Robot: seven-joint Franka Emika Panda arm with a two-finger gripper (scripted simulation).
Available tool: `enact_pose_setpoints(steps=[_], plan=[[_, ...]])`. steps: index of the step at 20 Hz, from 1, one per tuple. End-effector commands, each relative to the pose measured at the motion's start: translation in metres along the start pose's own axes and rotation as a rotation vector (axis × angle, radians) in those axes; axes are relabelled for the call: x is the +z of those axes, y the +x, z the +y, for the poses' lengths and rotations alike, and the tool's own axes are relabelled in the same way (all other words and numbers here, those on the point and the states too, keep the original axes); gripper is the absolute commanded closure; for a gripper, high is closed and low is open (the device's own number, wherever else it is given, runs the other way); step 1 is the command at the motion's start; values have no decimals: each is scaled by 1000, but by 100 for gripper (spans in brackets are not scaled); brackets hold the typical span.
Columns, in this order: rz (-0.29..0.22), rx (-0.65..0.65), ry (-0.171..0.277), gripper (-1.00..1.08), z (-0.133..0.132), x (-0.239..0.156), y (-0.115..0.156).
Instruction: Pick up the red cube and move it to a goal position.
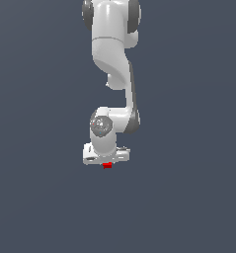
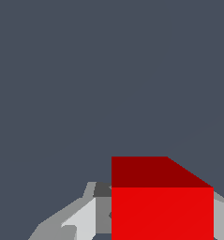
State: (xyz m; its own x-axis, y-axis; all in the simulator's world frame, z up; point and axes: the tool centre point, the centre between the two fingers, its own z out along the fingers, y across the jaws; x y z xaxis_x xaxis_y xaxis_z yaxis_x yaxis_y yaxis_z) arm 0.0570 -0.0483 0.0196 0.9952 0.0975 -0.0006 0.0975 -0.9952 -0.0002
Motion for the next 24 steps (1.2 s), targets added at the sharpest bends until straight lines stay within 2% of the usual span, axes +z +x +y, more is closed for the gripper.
enact_pose_setpoints(steps=[1, 13, 24], plan=[[0, 0, 0, 108, 0, 0, 0], [0, 0, 0, 108, -9, -5, -9], [0, 0, 0, 108, -49, -25, -51]])
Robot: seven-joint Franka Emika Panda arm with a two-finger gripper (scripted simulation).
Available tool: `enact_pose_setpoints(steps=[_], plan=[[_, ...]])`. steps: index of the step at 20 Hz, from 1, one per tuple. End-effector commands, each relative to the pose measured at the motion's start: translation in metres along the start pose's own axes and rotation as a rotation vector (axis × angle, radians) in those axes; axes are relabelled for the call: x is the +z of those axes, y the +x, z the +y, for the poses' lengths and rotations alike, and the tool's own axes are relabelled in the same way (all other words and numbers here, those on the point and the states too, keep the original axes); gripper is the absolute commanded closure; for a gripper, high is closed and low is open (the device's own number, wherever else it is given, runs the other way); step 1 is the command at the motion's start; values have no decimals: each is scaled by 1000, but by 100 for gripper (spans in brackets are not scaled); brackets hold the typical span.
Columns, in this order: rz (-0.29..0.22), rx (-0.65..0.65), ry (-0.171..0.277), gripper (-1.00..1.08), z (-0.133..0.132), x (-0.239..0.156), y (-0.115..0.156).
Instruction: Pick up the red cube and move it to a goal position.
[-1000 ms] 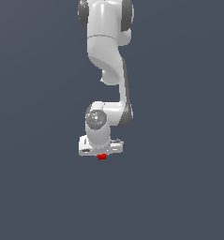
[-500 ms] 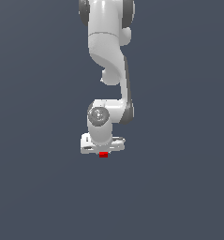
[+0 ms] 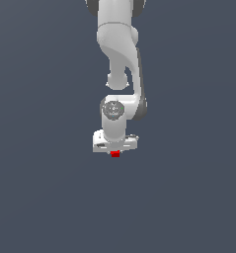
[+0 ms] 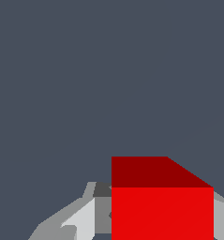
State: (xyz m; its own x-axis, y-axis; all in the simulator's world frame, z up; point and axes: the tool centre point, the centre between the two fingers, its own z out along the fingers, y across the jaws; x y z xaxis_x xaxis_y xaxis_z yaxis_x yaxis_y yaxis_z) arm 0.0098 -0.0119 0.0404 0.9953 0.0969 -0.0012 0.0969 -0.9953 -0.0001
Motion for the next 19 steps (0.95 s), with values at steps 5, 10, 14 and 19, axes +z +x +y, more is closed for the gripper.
enact_pose_setpoints(steps=[5, 10, 14, 19], plan=[[1, -1, 0, 108, -31, -16, -31], [1, -1, 0, 108, -50, -25, -49], [1, -1, 0, 108, -59, -30, -58], [1, -1, 0, 108, -64, -33, -62]])
